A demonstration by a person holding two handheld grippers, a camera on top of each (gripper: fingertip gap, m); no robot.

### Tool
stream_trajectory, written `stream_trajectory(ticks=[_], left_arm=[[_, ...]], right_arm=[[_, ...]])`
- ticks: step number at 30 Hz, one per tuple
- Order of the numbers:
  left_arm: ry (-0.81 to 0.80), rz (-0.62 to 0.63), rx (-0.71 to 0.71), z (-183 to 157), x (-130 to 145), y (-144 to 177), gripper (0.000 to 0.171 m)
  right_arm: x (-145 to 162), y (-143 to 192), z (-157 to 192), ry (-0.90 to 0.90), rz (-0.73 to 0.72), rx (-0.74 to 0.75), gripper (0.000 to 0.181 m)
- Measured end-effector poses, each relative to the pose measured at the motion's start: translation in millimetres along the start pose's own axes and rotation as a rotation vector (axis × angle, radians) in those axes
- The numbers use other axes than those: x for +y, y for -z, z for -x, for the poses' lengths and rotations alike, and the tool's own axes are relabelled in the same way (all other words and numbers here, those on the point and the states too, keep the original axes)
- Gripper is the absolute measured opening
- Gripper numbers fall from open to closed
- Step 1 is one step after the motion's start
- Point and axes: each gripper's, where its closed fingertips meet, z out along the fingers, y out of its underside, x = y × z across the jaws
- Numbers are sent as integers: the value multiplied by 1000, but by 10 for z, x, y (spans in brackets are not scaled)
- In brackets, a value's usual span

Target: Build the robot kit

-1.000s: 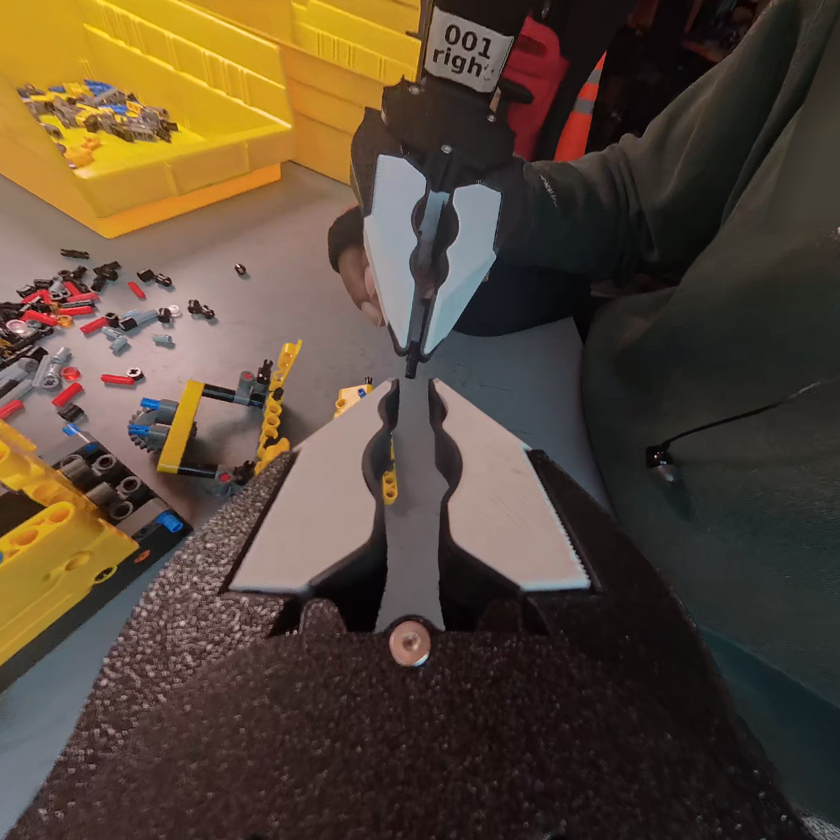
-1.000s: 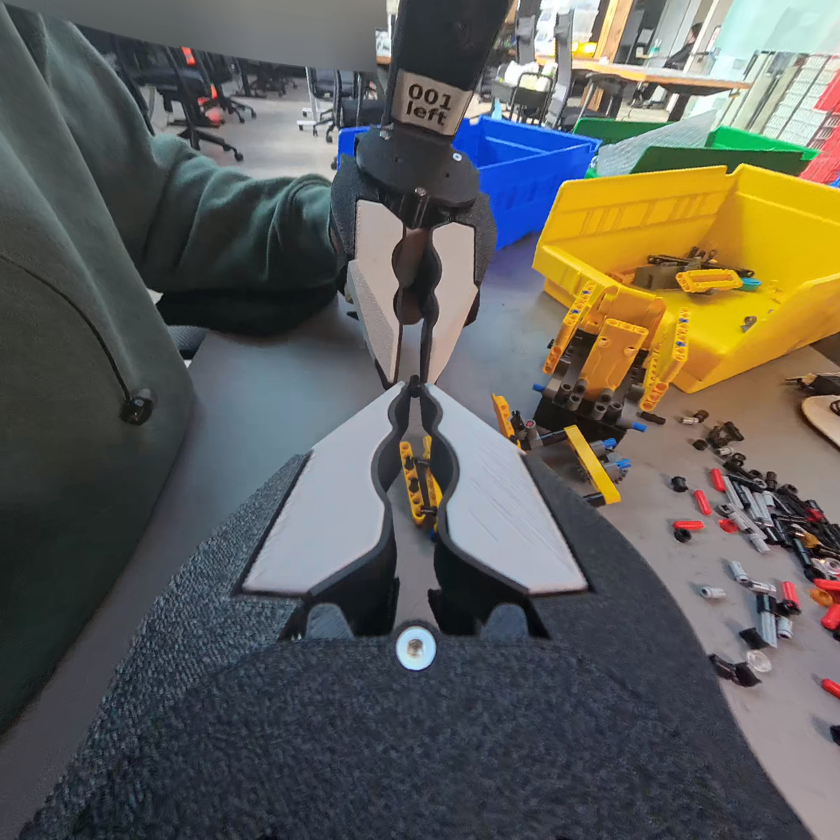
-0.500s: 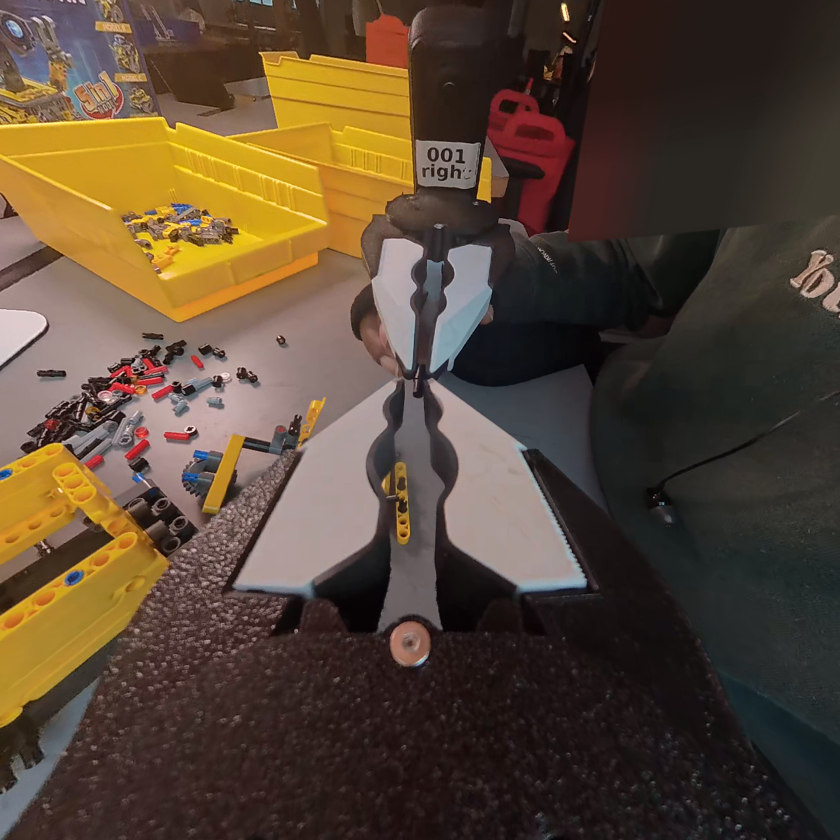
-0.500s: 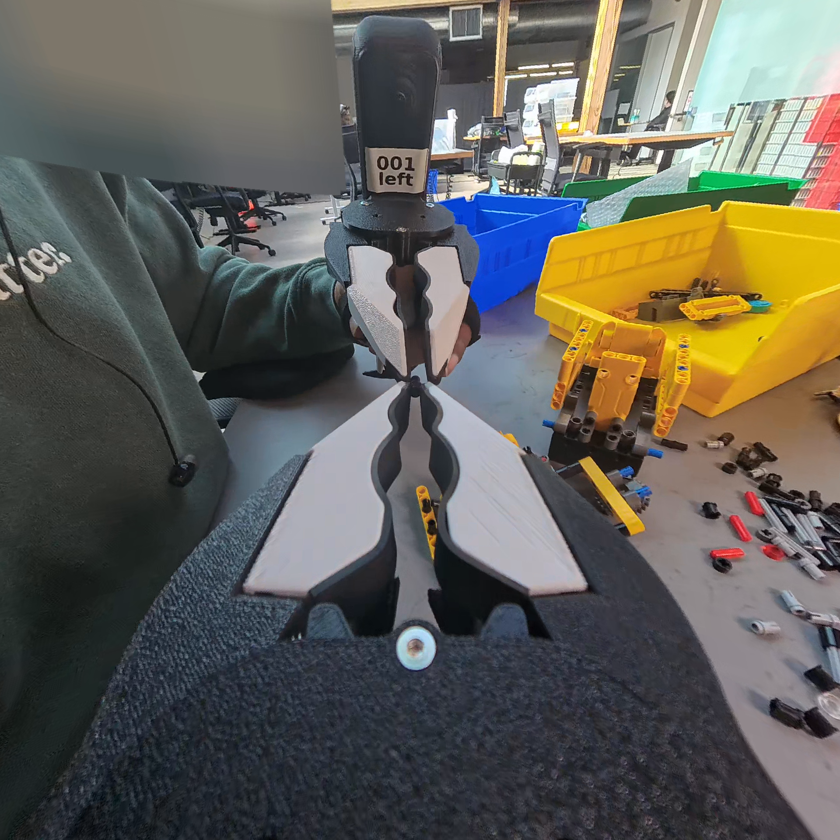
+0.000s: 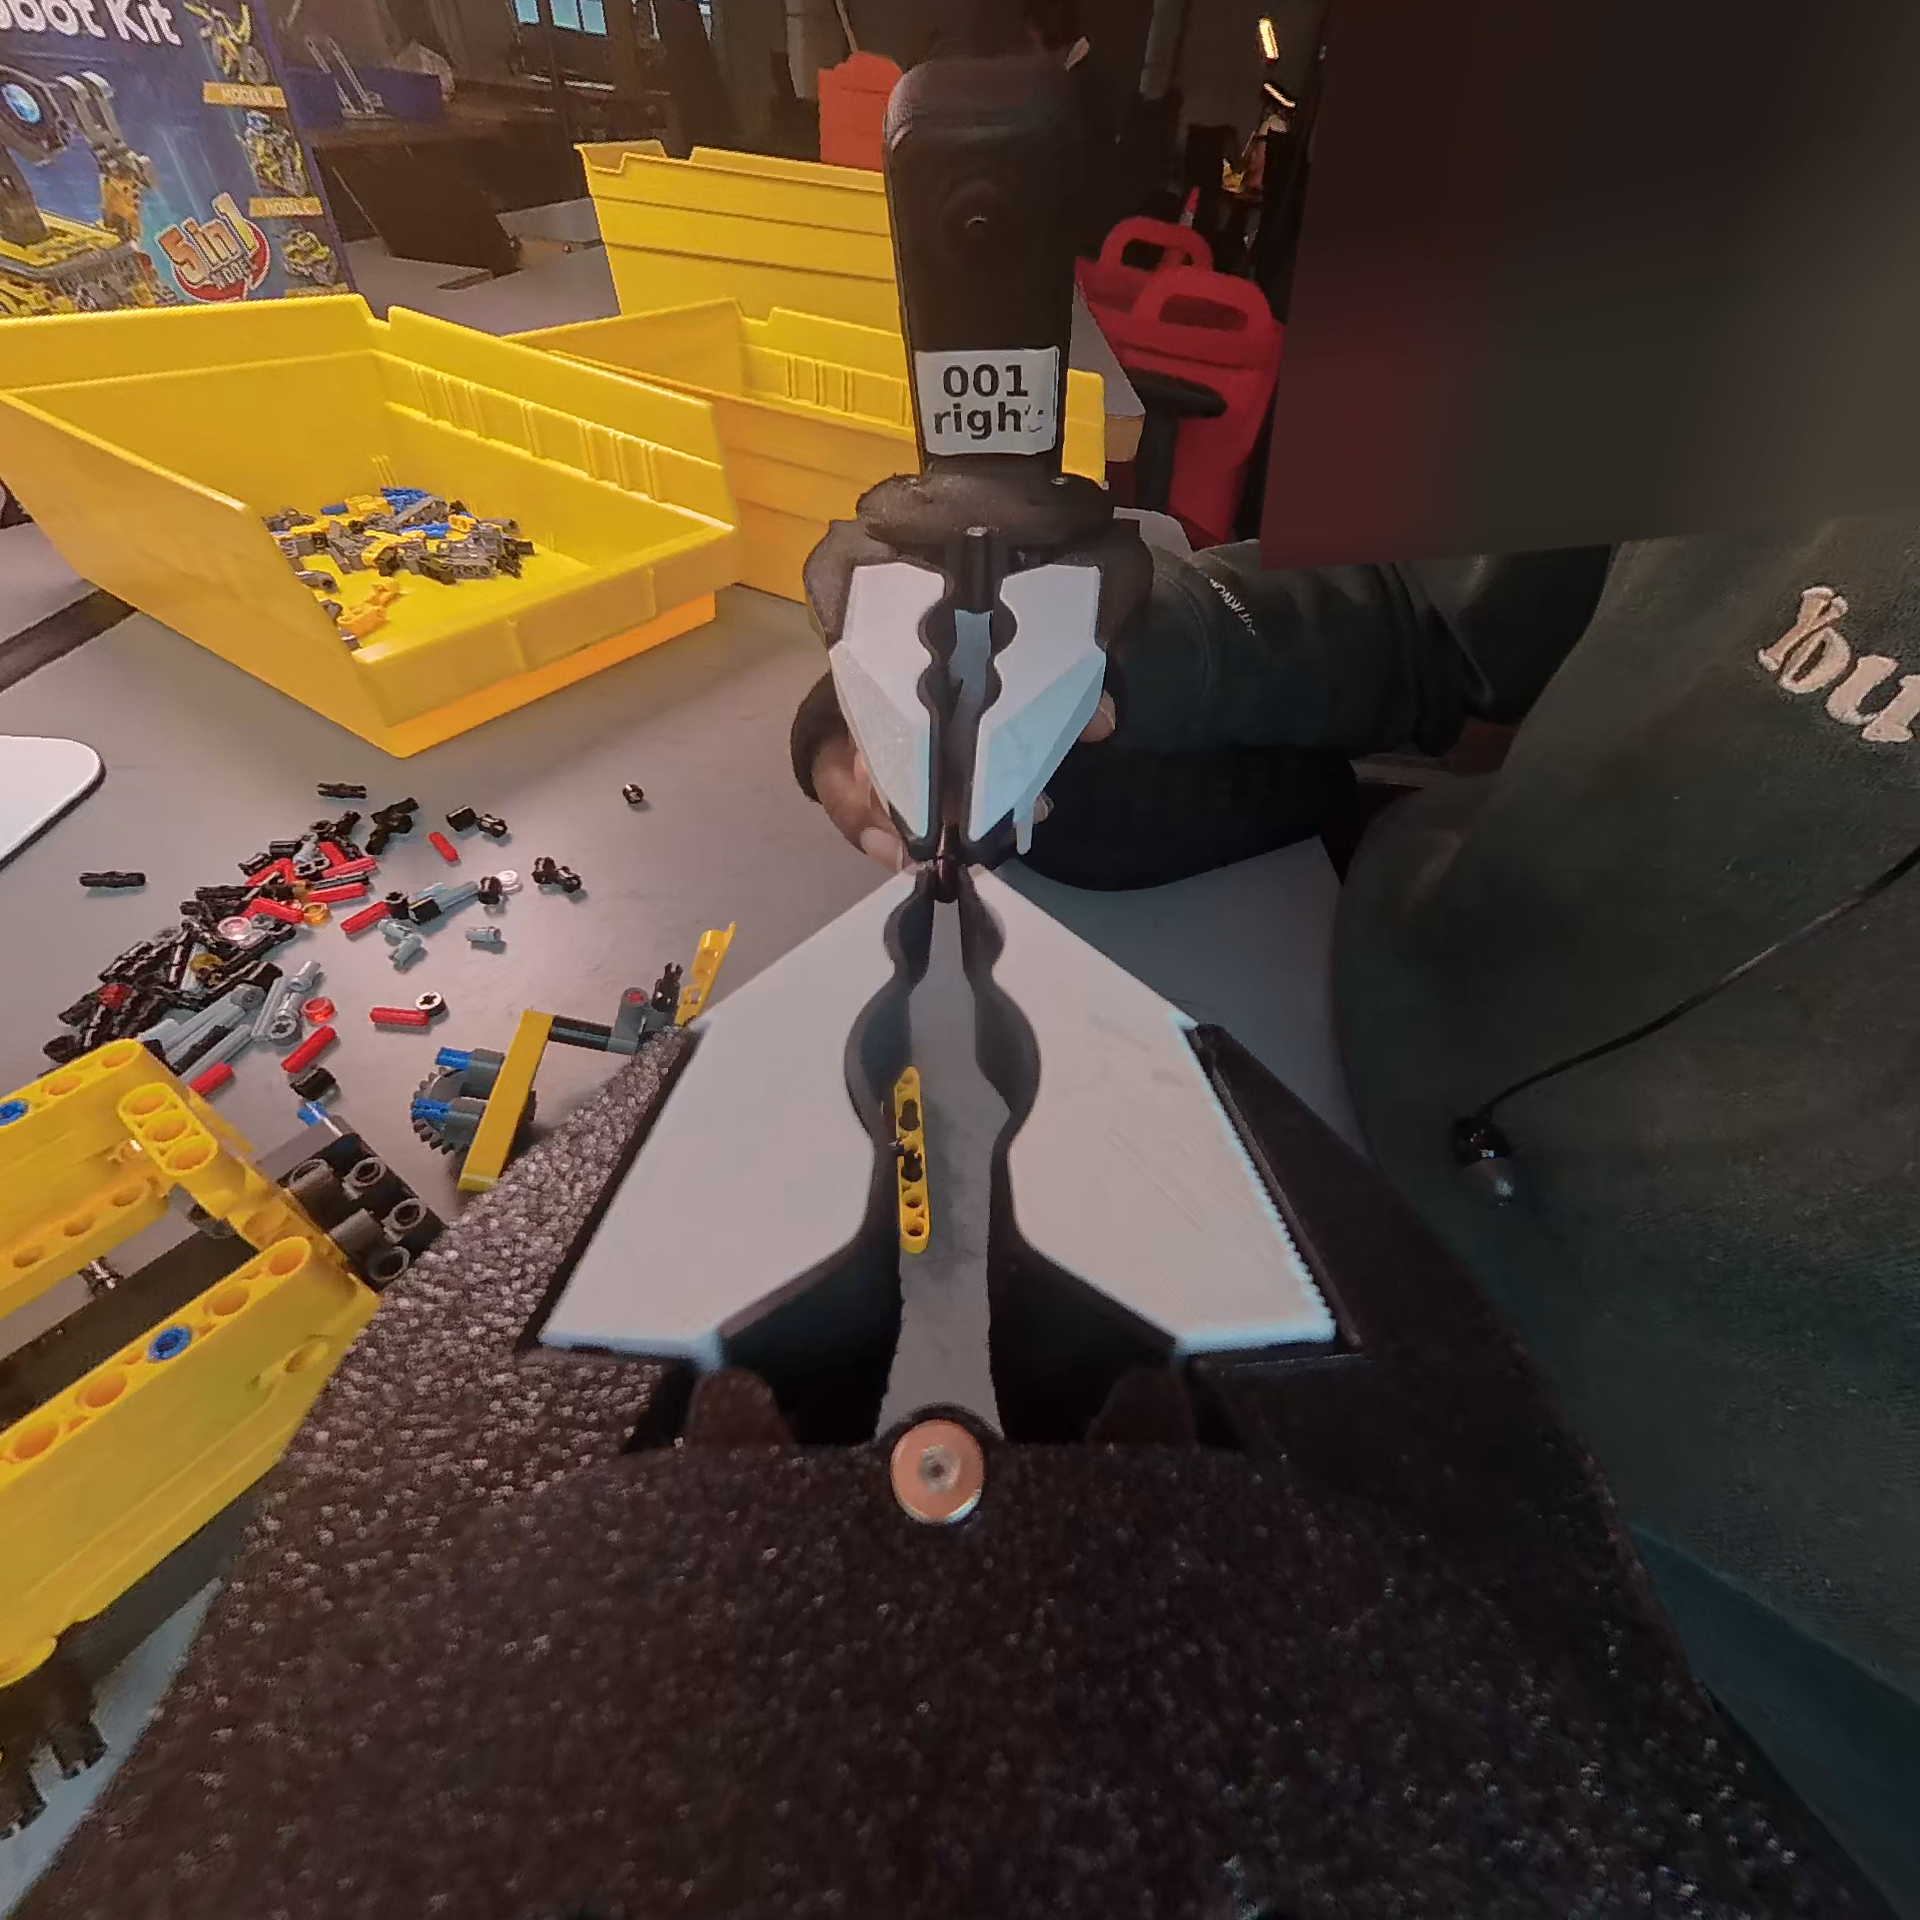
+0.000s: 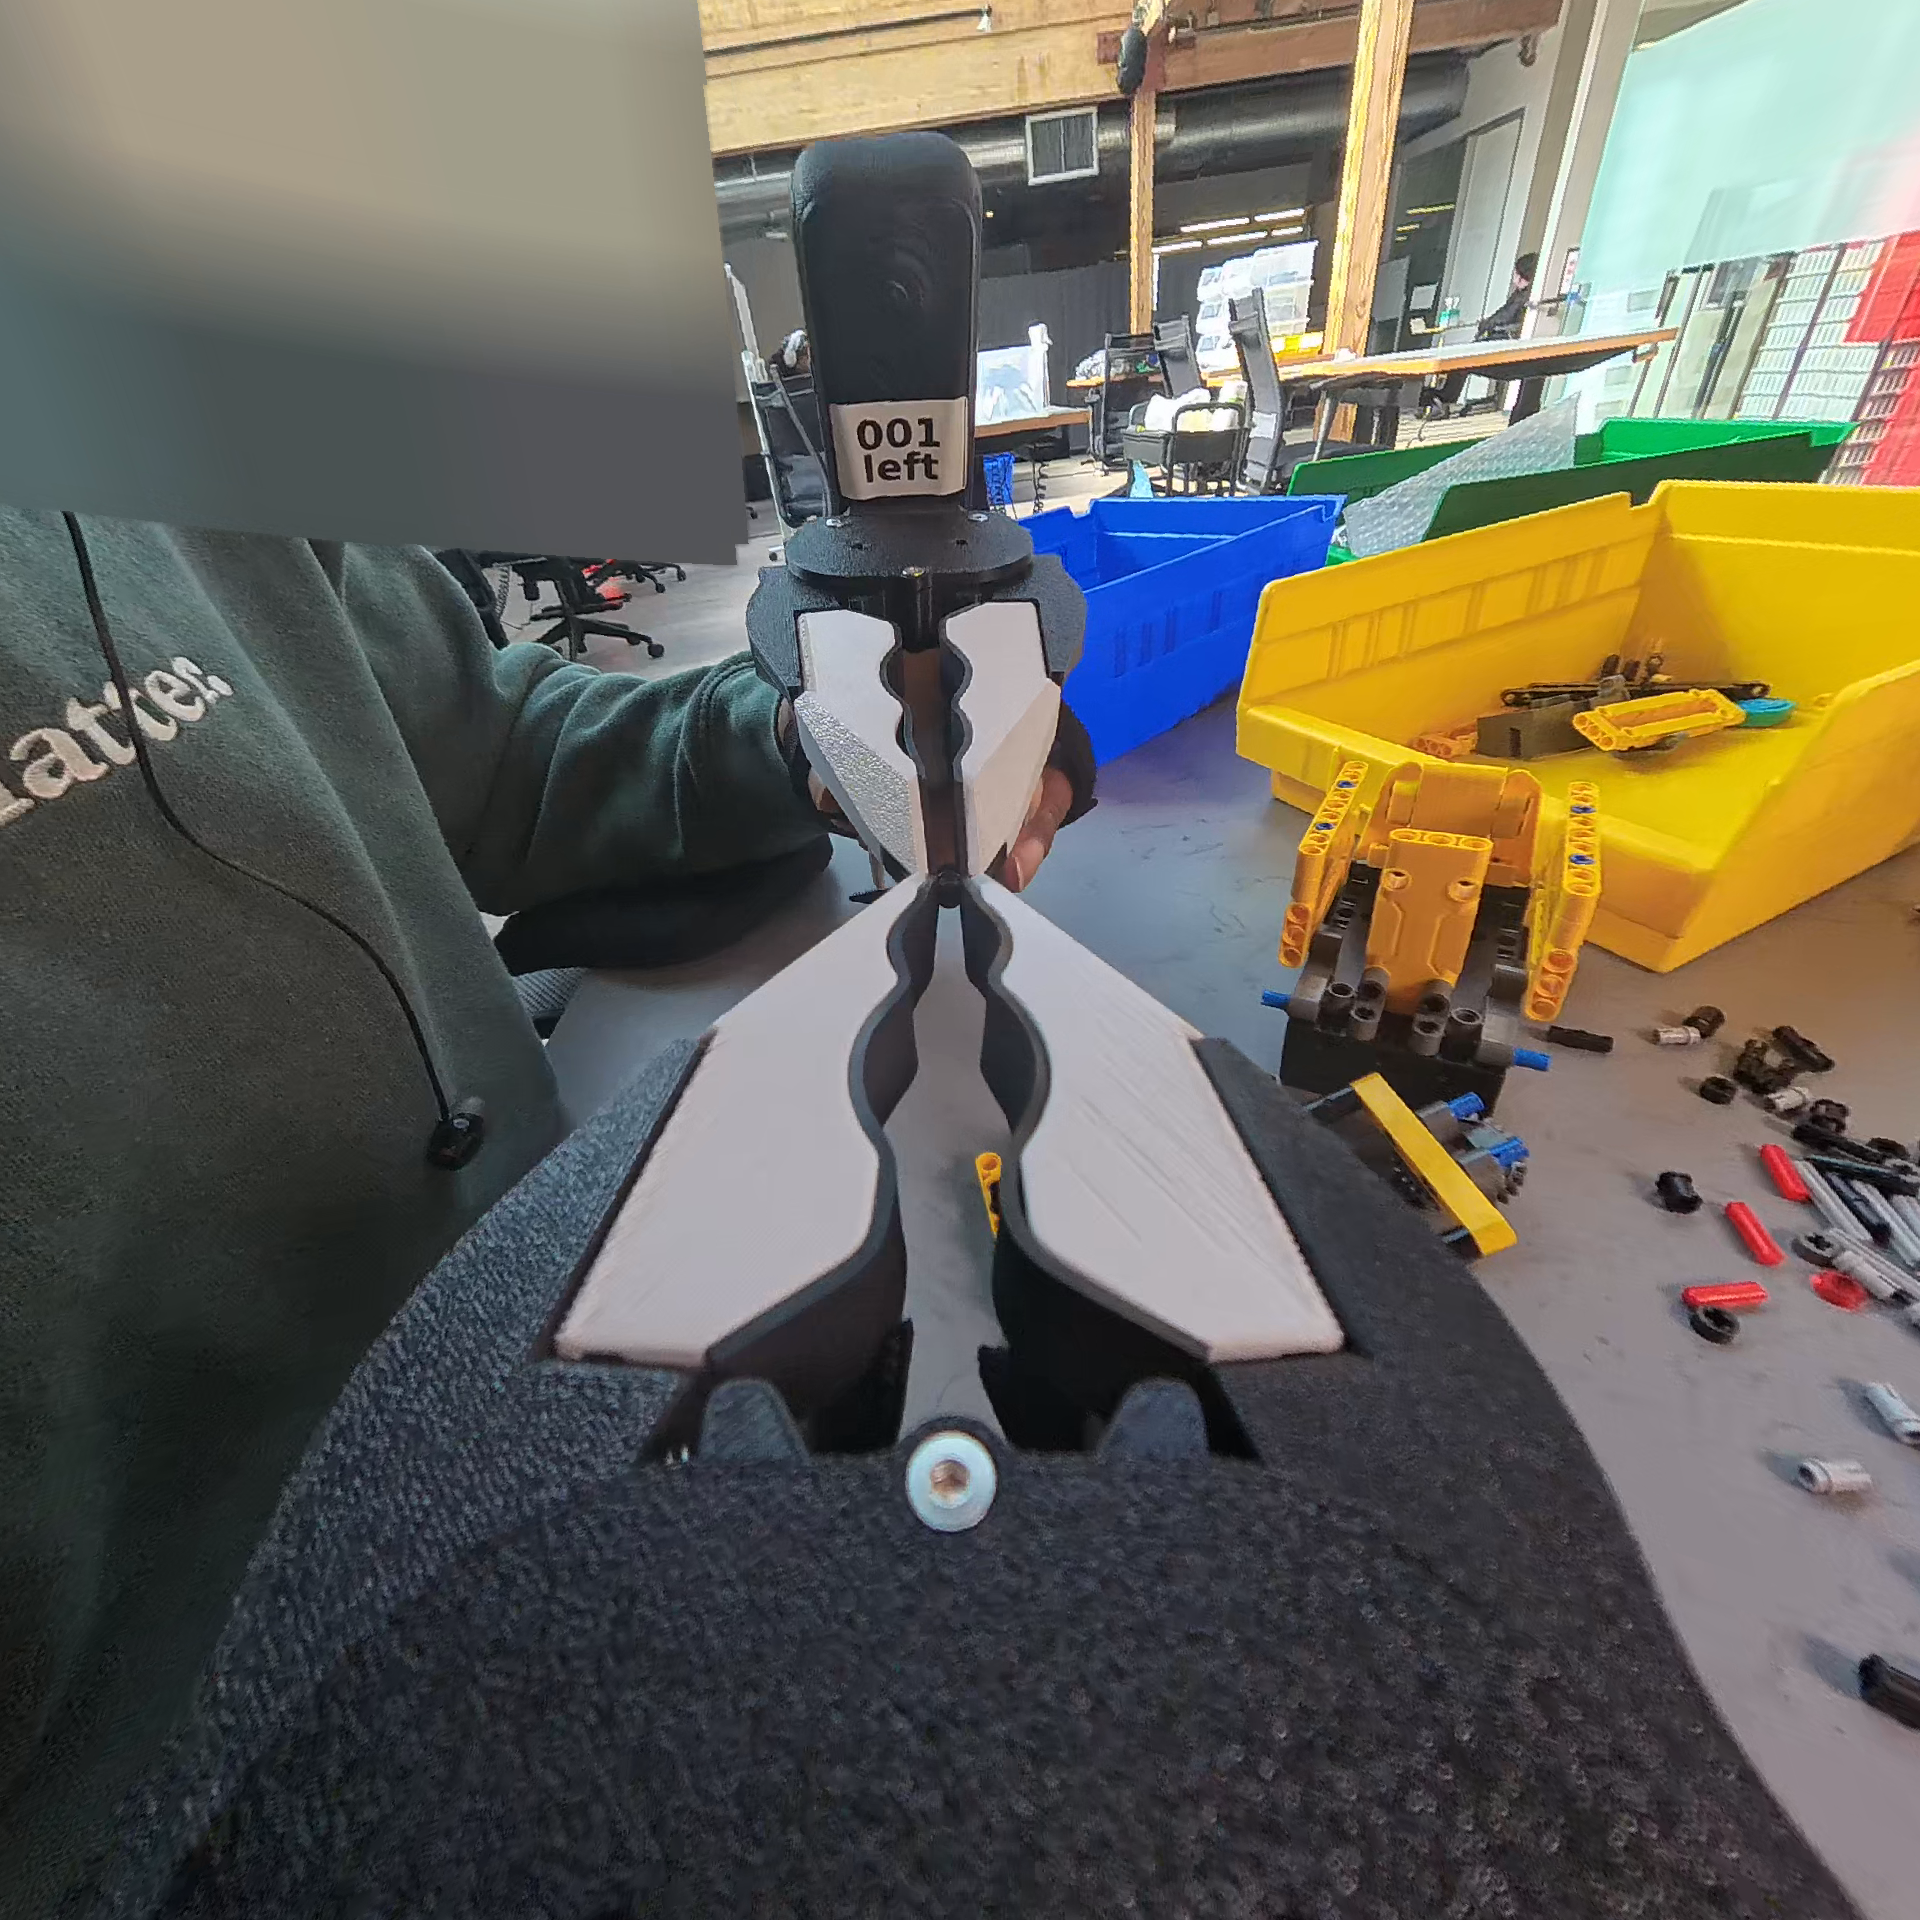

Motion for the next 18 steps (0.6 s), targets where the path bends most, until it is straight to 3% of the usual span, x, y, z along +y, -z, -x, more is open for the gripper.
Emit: stream_trajectory(ticks=[4, 5, 12, 18], left_arm=[[-10, 39, -15, 47, 36, 39, 3], [-21, 57, -29, 84, 63, 68, 3], [-93, 331, -130, 349, 591, 230, 3], [-75, 421, -82, 293, 828, 178, 3]], right_arm=[[45, -21, -35, 3, 37, 12, 4], [93, -21, -50, 20, 77, 13, 12], [752, 121, -301, 72, 580, 50, 20], [1019, 91, -292, 143, 811, 12, 20]])
